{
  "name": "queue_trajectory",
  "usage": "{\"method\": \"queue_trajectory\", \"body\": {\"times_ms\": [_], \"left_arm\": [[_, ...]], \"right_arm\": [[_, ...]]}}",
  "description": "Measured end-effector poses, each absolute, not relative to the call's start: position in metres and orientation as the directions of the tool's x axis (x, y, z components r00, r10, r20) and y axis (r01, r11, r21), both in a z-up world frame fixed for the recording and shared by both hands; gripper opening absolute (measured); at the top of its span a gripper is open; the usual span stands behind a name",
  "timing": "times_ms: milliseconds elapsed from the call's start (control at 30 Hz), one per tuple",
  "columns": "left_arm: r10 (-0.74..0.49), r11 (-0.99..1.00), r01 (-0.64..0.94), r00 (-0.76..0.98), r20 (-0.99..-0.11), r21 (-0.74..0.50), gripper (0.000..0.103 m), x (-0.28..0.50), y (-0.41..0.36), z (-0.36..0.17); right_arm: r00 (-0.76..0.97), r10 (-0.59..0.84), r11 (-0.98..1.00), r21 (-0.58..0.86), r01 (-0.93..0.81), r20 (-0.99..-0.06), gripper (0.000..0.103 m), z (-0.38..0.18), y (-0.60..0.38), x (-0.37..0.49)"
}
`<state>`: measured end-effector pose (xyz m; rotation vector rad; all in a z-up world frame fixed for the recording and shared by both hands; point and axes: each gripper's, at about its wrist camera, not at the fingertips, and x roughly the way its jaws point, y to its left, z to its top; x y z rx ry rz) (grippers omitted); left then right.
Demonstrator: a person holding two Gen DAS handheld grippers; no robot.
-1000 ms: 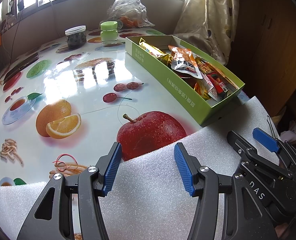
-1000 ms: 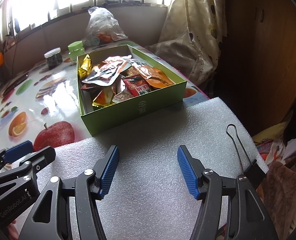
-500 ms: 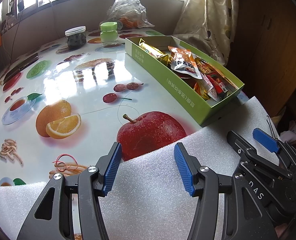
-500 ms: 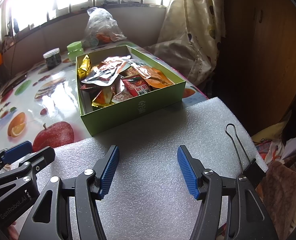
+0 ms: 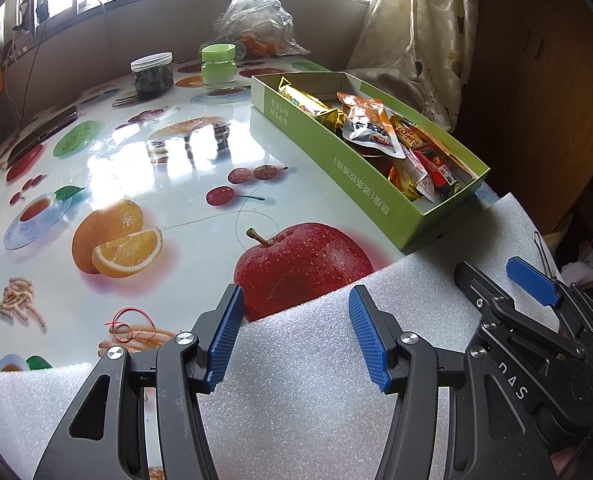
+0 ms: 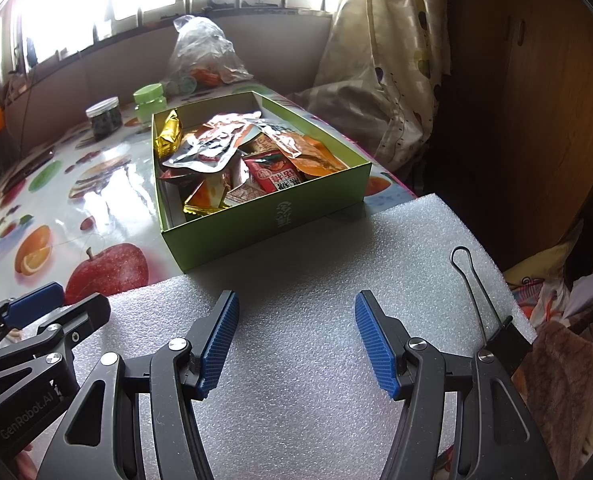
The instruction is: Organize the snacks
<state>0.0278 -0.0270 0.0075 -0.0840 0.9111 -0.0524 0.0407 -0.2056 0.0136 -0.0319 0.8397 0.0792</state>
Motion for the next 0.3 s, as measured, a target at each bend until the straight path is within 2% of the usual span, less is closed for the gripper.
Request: {"method": "queue_trajectory", "body": {"times_ms": [300], "left_arm": [[-0.082,0.995,0.011,0.612,-0.786,-0.096,0.056,0.0273,-0.027,0.0079]], "right_arm": [[0.665,0.057,0.997,0.002,-0.083,-0.744,0.06,0.0138,-0.2042,0.0397]]}}
